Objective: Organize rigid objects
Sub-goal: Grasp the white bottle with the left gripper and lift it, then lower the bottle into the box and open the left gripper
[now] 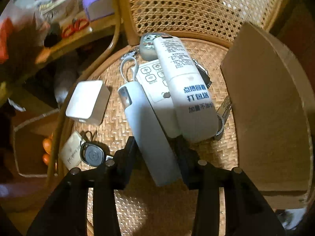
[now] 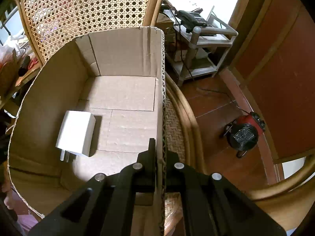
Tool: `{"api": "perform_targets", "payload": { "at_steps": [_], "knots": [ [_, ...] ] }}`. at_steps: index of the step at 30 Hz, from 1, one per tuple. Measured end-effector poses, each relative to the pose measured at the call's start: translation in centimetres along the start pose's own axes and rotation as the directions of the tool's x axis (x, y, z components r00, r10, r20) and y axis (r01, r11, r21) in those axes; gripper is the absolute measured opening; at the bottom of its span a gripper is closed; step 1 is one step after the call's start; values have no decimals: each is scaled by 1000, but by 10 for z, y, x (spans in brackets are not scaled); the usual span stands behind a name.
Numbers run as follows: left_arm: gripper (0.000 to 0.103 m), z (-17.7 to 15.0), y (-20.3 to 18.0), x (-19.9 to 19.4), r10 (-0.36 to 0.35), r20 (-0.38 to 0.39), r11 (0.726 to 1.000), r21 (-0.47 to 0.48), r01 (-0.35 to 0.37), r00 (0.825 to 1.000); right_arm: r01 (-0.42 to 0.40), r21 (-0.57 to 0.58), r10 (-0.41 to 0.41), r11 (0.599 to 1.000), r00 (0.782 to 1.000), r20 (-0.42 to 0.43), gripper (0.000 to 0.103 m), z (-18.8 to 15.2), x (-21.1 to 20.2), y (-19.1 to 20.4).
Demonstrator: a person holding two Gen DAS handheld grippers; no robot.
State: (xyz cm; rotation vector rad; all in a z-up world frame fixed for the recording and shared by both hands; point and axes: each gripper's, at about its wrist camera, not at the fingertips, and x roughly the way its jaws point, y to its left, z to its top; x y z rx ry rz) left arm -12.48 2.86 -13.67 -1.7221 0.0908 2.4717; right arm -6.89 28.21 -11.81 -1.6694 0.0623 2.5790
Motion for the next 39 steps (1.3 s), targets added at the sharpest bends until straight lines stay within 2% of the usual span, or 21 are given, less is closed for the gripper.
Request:
{"api": "perform_targets", "payload": {
  "at_steps": [4, 7, 10, 15, 19, 28, 30, 33, 36, 39],
  "knots": [
    [30, -2, 7, -5, -5, 9, 1000, -4, 5, 1000, 0, -2, 0, 1000, 1000, 1, 5, 0, 0, -1],
    [28, -4, 2, -15, 42, 58, 997, 65, -46, 997, 0, 0, 0, 1000, 1000, 0, 5, 0, 0, -1],
    [27, -4, 6, -25, 46, 93, 996, 74, -53, 995, 1, -2, -1, 1000, 1000, -2, 5, 0, 1, -1],
    [26, -10, 16, -45, -25, 120, 999, 25, 22, 992, 6, 2, -6, 1000, 1000, -1, 5, 2, 1, -1],
    [26, -14, 12, -60, -74, 155, 997, 35, 70, 985, 6, 2, -6, 1000, 1000, -1, 5, 2, 1, 0],
    [26, -19, 15, -83, -134, 211, 990, -6, 138, 968, -2, 7, 2, 1000, 1000, 1, 5, 4, 0, -1],
    [26, -19, 13, -90, -138, 231, 990, 0, 142, 963, 1, -1, -1, 1000, 1000, 2, 5, 4, 0, 0],
    [26, -22, 5, -109, -83, 295, 997, 29, 78, 952, 2, 2, -2, 1000, 1000, 2, 5, 4, 0, 0],
    [26, -21, -5, -129, -60, 360, 998, 54, 44, 931, 1, 2, -1, 1000, 1000, 2, 5, 4, 1, 1],
    [26, -17, -19, -147, -73, 415, 996, 82, 42, 907, 8, -14, -8, 1000, 1000, 2, 5, 3, 0, 1]
  ]
}}
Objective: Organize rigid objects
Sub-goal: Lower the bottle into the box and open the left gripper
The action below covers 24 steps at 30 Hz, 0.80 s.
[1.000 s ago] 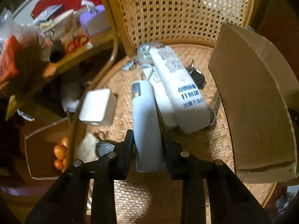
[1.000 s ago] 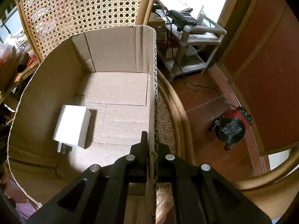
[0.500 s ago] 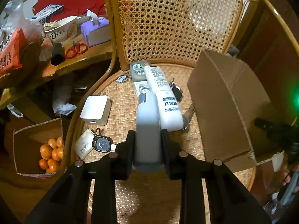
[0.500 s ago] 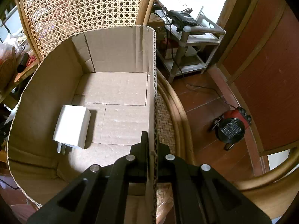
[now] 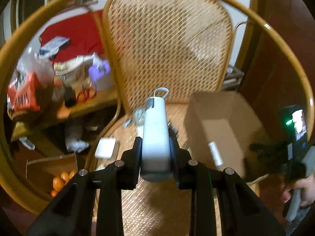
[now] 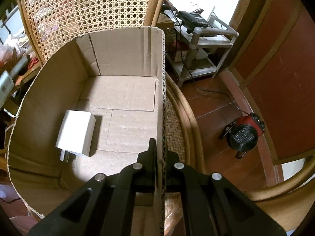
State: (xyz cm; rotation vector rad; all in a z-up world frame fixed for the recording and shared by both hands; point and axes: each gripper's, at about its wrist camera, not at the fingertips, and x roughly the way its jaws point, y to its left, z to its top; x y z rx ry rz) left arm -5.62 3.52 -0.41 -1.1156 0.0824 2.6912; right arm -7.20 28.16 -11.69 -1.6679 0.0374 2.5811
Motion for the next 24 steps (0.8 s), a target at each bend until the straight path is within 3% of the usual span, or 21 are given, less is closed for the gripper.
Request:
{"api": "perform_targets", "payload": {
  "at_steps": [8, 17, 21, 24],
  "knots": [
    [26, 34, -61, 5, -81, 36, 993, 93, 77, 996, -4, 2, 4, 1000, 1000, 2, 5, -1, 2, 0],
    [26, 33, -104, 70, -196, -128, 975, 82, 207, 972, -18, 18, 18, 1000, 1000, -4, 5, 1, 5, -2],
    [26, 20, -118, 87, -178, -176, 976, 93, 196, 968, -18, 23, 19, 1000, 1000, -5, 5, 3, 5, -2],
    [26, 16, -123, 91, -159, -153, 973, 144, 182, 975, -16, 30, 17, 999, 1000, -11, 5, 4, 5, -2]
  ]
}}
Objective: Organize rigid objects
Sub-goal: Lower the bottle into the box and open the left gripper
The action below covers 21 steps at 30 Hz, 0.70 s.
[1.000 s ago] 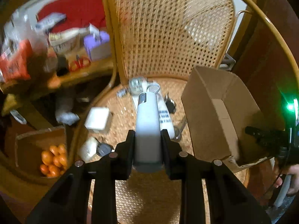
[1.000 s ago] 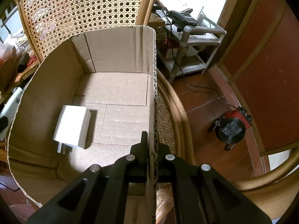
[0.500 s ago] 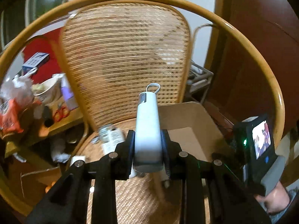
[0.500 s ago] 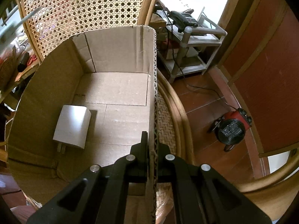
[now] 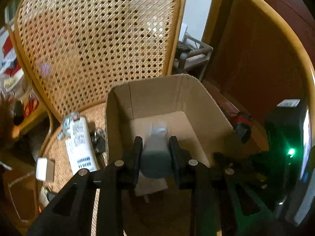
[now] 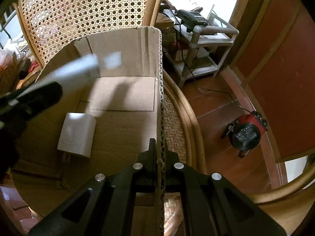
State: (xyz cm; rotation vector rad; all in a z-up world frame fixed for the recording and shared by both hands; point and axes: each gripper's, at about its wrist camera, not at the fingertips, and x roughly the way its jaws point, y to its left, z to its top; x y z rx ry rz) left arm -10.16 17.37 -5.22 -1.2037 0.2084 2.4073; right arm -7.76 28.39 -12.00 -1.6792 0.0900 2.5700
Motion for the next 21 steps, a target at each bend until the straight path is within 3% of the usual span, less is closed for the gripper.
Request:
{"api": "perform_targets", "payload": {
  "at_steps": [3, 5, 7, 8, 11, 15, 21],
  "knots": [
    [29, 0, 3, -4, -12, 18, 1000, -3, 12, 1000, 7, -7, -7, 1000, 1000, -3, 5, 1, -1, 1],
    [40, 2, 9, -9, -52, 23, 998, -25, 52, 998, 4, -6, -4, 1000, 1000, -1, 5, 2, -1, 2],
    [70, 5, 19, -21, -45, 55, 998, -40, 47, 997, 8, -5, -8, 1000, 1000, -2, 5, 0, -3, 3],
    [74, 5, 21, -29, -33, 81, 998, -45, 37, 996, 9, -4, -9, 1000, 1000, -1, 5, 0, -3, 4],
    [77, 6, 33, -48, -42, 133, 999, -25, 46, 990, 9, -9, -9, 1000, 1000, 0, 5, 0, -3, 4],
    [93, 4, 53, -59, 23, 160, 1000, -18, -21, 987, 5, -15, -5, 1000, 1000, 3, 5, -1, -3, 3],
    [95, -4, 89, -55, 83, 138, 996, -47, -78, 987, 2, -20, -2, 1000, 1000, 7, 5, -1, -2, 1]
  ]
}}
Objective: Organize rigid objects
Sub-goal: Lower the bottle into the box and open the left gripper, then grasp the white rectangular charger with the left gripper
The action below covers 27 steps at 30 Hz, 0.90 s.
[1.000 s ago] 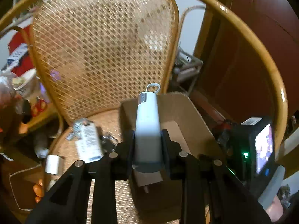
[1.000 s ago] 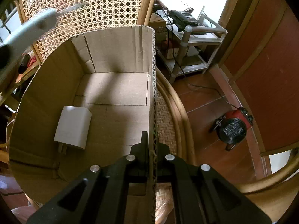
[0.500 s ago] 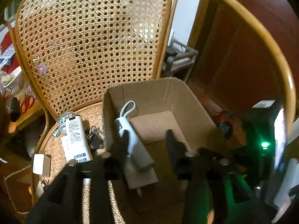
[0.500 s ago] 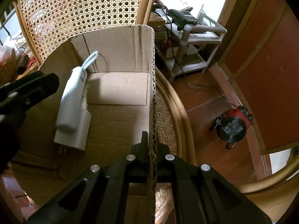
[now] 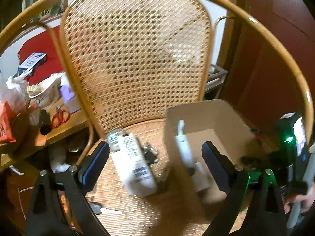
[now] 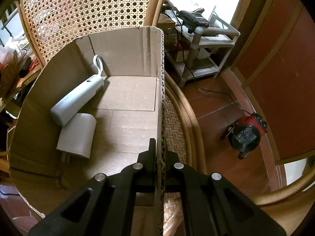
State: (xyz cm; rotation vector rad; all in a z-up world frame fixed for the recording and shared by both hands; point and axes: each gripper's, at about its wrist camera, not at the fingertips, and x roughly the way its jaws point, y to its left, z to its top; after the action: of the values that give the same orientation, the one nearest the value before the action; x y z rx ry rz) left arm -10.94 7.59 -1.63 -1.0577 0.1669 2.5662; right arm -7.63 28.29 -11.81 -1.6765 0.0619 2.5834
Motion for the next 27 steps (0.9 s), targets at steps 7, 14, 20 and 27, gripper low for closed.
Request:
{"api": "perform_targets", "payload": {
  "at_steps": [7, 14, 20, 27],
  "knots": [
    [95, -10, 52, 28, 118, -54, 988, -91, -123, 992, 3, 7, -3, 1000, 1000, 0, 5, 0, 2, 0],
    [95, -30, 95, 61, 171, -158, 958, -202, -202, 972, 4, 3, -4, 1000, 1000, 0, 5, -1, 3, 0],
    [95, -47, 122, 86, 191, -246, 936, -246, -252, 950, 7, 0, -7, 1000, 1000, 0, 5, -2, 4, 2],
    [77, -67, 145, 104, 130, -336, 906, -343, -249, 933, 7, -6, -7, 1000, 1000, 1, 5, -2, 6, 3]
  ]
}}
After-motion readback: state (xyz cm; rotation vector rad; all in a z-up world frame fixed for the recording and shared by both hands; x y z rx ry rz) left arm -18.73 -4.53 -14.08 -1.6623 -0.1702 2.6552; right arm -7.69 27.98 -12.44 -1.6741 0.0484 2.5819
